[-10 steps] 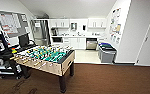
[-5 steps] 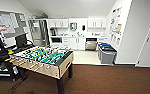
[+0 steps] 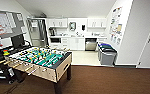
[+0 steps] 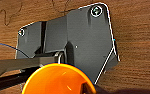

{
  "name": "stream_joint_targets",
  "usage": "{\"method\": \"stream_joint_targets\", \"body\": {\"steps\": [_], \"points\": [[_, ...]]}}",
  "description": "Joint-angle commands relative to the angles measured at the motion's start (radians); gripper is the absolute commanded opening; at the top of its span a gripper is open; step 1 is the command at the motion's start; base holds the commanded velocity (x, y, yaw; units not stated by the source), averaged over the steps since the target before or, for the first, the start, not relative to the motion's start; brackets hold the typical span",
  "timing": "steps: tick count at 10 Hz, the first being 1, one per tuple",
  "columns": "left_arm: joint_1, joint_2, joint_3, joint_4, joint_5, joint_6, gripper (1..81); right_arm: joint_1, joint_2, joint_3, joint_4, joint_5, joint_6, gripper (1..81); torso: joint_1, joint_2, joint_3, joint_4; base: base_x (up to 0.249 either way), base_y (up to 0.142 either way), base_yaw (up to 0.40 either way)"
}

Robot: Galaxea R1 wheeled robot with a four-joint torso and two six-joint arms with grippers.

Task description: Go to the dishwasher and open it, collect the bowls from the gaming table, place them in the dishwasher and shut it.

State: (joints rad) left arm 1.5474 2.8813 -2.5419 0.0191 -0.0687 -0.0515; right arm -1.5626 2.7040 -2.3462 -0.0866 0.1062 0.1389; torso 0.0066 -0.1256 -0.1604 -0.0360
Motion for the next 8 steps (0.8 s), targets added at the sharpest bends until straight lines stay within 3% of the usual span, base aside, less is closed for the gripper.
{"method": "stream_joint_targets", "body": {"steps": [1, 8], "points": [[-0.037, -0.011, 0.003, 0.010, 0.055, 0.004, 1.0, 0.040, -0.025, 0.004, -0.010, -0.049, -0.004, 1.0, 0.000, 0.000, 0.000, 0.000, 0.159, -0.075, 0.000], [-0.037, -0.008, 0.003, 0.005, 0.055, 0.004, 1.0, 0.046, -0.024, 0.004, -0.012, -0.051, -0.004, 1.0, 0.000, 0.000, 0.000, 0.000, 0.159, -0.076, 0.000]]}}
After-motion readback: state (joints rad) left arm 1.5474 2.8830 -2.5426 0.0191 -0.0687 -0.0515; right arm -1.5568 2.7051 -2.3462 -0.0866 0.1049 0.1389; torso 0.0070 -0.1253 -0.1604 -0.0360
